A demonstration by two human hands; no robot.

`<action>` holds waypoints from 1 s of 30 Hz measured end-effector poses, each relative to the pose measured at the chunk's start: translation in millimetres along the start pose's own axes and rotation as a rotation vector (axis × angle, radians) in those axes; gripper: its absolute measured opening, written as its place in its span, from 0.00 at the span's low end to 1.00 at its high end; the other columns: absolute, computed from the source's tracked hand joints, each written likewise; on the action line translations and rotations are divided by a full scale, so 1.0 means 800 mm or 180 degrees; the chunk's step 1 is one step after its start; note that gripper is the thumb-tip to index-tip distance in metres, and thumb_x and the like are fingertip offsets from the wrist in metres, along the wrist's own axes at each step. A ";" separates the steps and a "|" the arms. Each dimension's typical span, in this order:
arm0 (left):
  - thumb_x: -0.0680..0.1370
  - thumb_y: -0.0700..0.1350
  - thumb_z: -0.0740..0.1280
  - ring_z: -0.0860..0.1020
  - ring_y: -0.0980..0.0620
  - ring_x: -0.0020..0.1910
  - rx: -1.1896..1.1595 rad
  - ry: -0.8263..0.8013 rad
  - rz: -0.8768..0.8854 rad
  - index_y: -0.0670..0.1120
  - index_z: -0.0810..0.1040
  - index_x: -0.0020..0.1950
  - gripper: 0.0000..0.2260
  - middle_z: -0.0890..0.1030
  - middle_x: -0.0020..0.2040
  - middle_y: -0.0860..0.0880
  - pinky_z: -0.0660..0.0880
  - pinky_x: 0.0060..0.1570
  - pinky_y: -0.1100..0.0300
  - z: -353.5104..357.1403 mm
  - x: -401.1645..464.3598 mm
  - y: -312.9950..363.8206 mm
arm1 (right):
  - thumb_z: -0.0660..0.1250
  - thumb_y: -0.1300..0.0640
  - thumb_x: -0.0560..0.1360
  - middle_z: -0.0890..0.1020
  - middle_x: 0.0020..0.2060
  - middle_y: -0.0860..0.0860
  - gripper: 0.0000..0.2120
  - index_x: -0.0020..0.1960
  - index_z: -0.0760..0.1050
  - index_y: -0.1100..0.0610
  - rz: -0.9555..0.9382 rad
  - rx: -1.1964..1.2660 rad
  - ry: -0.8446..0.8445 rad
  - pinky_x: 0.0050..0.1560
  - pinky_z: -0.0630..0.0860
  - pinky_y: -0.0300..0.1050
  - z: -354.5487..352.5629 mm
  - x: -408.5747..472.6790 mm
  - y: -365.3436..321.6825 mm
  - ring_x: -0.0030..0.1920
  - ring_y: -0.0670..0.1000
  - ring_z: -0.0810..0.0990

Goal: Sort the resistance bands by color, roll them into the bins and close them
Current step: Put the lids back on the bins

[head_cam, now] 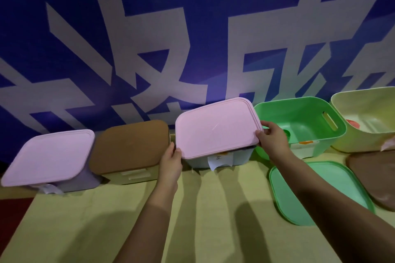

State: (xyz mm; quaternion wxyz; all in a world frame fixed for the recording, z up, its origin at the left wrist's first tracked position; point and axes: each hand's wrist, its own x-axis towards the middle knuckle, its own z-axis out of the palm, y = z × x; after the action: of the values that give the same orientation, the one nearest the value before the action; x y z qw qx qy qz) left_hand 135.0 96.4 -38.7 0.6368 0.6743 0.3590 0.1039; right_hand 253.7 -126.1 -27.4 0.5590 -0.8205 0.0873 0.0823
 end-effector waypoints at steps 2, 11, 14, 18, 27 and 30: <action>0.83 0.42 0.57 0.67 0.51 0.68 0.0176 -0.0042 0.0052 0.44 0.63 0.75 0.20 0.68 0.72 0.49 0.63 0.64 0.58 0.003 0.003 -0.004 | 0.63 0.62 0.78 0.79 0.57 0.60 0.19 0.68 0.68 0.60 -0.0060 -0.0187 0.0005 0.57 0.76 0.57 0.005 -0.001 0.002 0.54 0.60 0.78; 0.82 0.42 0.59 0.69 0.50 0.68 0.0528 -0.0201 0.0191 0.47 0.61 0.76 0.22 0.70 0.71 0.50 0.66 0.64 0.58 0.005 0.007 -0.014 | 0.60 0.62 0.79 0.74 0.62 0.62 0.18 0.68 0.69 0.63 -0.0575 -0.1210 0.0215 0.60 0.70 0.50 0.019 -0.008 0.010 0.60 0.61 0.74; 0.82 0.41 0.59 0.70 0.50 0.66 0.0534 -0.0268 0.0178 0.48 0.64 0.74 0.20 0.73 0.67 0.50 0.68 0.60 0.57 0.006 0.012 -0.007 | 0.62 0.62 0.77 0.75 0.61 0.62 0.16 0.64 0.73 0.64 -0.0774 -0.1637 0.0294 0.62 0.70 0.52 0.016 -0.008 0.013 0.59 0.62 0.73; 0.82 0.40 0.58 0.70 0.52 0.62 0.0480 -0.0275 0.0185 0.49 0.64 0.74 0.20 0.73 0.67 0.50 0.67 0.58 0.58 0.009 0.010 -0.003 | 0.64 0.62 0.76 0.76 0.60 0.61 0.19 0.66 0.72 0.62 -0.0703 -0.1813 0.0061 0.59 0.74 0.53 0.012 -0.002 0.007 0.57 0.61 0.76; 0.80 0.40 0.59 0.71 0.49 0.66 0.0832 -0.0030 0.0376 0.46 0.66 0.72 0.19 0.73 0.68 0.49 0.68 0.64 0.57 -0.001 -0.013 -0.036 | 0.63 0.63 0.76 0.74 0.58 0.63 0.15 0.62 0.73 0.66 -0.1002 -0.2110 0.0019 0.57 0.70 0.47 0.009 -0.022 0.025 0.54 0.62 0.74; 0.82 0.41 0.58 0.67 0.47 0.70 0.1266 0.0267 0.0574 0.41 0.63 0.74 0.20 0.65 0.73 0.45 0.62 0.67 0.60 -0.001 -0.023 -0.044 | 0.65 0.61 0.76 0.75 0.57 0.63 0.19 0.65 0.72 0.65 -0.0914 -0.2122 -0.0205 0.56 0.71 0.47 0.007 -0.024 0.023 0.54 0.62 0.75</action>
State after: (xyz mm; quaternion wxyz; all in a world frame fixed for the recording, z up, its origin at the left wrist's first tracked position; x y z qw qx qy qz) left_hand 108.6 83.3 -65.6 0.4639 0.8111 0.3369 0.1156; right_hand 230.6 -126.6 -41.1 0.2691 -0.9585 -0.0781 0.0527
